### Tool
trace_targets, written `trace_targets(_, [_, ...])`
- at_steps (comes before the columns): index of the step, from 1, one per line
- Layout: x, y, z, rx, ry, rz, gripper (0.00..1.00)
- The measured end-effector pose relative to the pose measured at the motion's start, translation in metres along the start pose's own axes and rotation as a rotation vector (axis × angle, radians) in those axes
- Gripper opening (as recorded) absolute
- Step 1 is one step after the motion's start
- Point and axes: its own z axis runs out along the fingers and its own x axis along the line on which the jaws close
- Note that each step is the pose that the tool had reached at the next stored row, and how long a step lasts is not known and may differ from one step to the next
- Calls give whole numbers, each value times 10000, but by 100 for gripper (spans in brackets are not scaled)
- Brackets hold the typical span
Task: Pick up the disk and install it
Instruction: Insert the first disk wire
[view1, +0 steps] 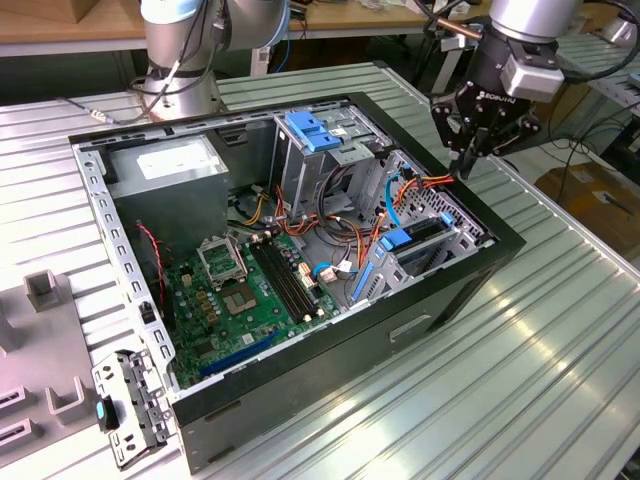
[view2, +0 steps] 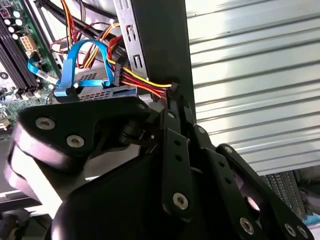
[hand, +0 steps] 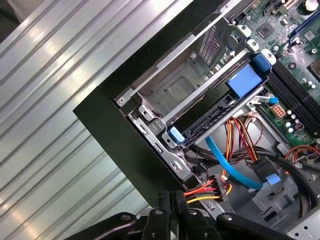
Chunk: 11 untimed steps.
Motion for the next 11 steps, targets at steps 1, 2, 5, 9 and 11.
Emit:
trace_targets(1, [-38,-42,20,-40,37,-17,29])
trace_targets(2, [-66,-68,67,-58,53,-21,29])
trace_targets(5, [-69,-70,94,-178,161,-48,29])
trace_targets(9, [-68,-70,88,-191,173,-49,21])
trace_targets(11, [-61,-69,18,-216,194,-51,18])
